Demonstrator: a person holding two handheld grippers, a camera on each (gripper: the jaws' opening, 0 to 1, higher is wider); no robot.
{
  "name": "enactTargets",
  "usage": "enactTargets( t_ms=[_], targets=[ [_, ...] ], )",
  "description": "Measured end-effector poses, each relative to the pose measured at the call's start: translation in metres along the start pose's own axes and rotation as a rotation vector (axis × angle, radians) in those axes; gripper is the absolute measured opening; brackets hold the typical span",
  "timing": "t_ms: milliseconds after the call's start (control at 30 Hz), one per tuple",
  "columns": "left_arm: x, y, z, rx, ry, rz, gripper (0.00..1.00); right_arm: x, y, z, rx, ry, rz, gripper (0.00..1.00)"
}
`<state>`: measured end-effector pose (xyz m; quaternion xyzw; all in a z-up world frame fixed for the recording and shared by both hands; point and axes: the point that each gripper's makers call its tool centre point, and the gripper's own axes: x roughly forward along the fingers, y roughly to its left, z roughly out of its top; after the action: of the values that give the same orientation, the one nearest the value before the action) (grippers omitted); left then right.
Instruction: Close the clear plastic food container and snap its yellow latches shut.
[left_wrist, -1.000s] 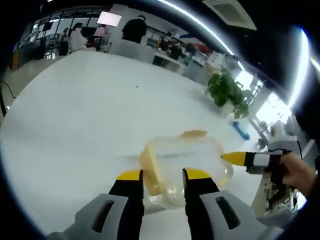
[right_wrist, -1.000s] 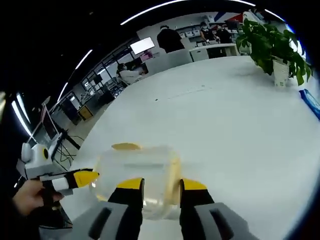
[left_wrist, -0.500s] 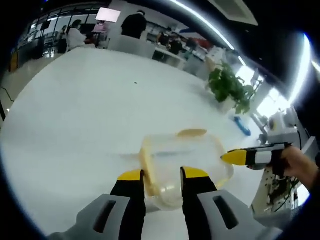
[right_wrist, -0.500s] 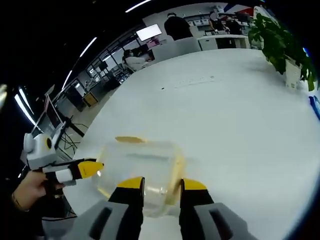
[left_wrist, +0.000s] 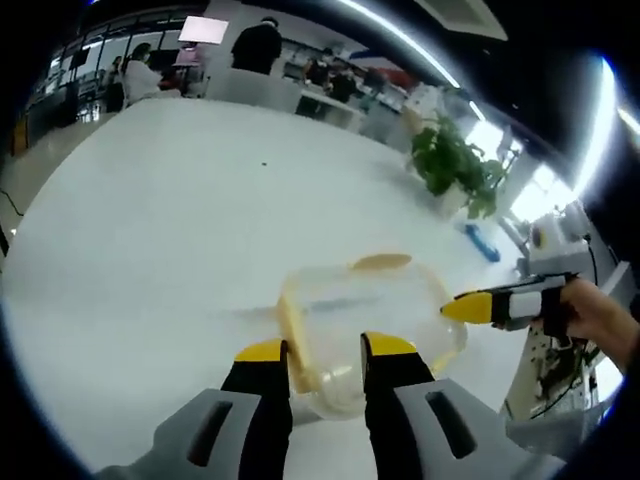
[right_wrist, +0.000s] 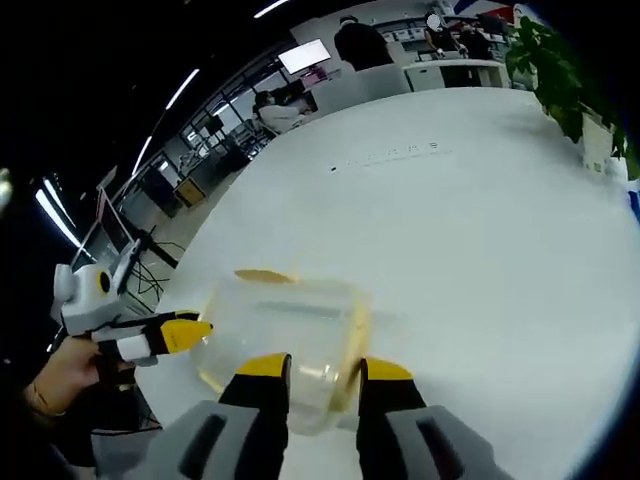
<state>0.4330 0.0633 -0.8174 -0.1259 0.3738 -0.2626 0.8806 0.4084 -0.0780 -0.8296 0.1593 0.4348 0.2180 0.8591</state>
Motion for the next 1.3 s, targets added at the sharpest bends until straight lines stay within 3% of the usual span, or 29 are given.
enactTargets(
  t_ms=[133, 200, 367, 500, 600, 667, 767, 967, 1300],
  targets=[
    [-0.001, 0.000, 0.000, 0.031, -0.003, 0.000, 0.26, 0.001, 0.000, 0.005, -0.001, -0.005, -0.011, 0.24],
    [-0.002, -0.002, 0.001, 0.098, -0.015, 0.000, 0.26, 0.001, -0.001, 0.009, -0.082, -0.033, -0.029, 0.25],
    [-0.004, -0.003, 0.004, 0.161, -0.031, 0.018, 0.28, 0.001, 0.000, 0.014, -0.095, -0.025, -0.046, 0.26],
    [-0.006, -0.002, 0.009, 0.220, -0.021, 0.029, 0.24, -0.001, -0.002, 0.018, -0.186, -0.004, -0.060, 0.26],
    [-0.012, -0.004, 0.025, 0.263, -0.087, 0.038, 0.18, -0.003, -0.011, 0.030, -0.200, -0.052, -0.121, 0.24],
    [-0.015, -0.010, 0.033, 0.237, -0.124, 0.009, 0.21, -0.007, -0.007, 0.034, -0.191, -0.065, -0.098, 0.24],
    [-0.017, -0.012, 0.037, 0.267, -0.126, 0.001, 0.22, -0.009, -0.004, 0.037, -0.219, -0.059, -0.092, 0.24],
    [-0.014, -0.026, 0.034, 0.345, -0.099, -0.030, 0.19, -0.009, 0.015, 0.045, -0.337, -0.064, -0.021, 0.22],
    [-0.004, -0.044, 0.020, 0.515, -0.039, -0.079, 0.20, -0.002, 0.032, 0.054, -0.442, -0.048, 0.036, 0.19]
  ],
)
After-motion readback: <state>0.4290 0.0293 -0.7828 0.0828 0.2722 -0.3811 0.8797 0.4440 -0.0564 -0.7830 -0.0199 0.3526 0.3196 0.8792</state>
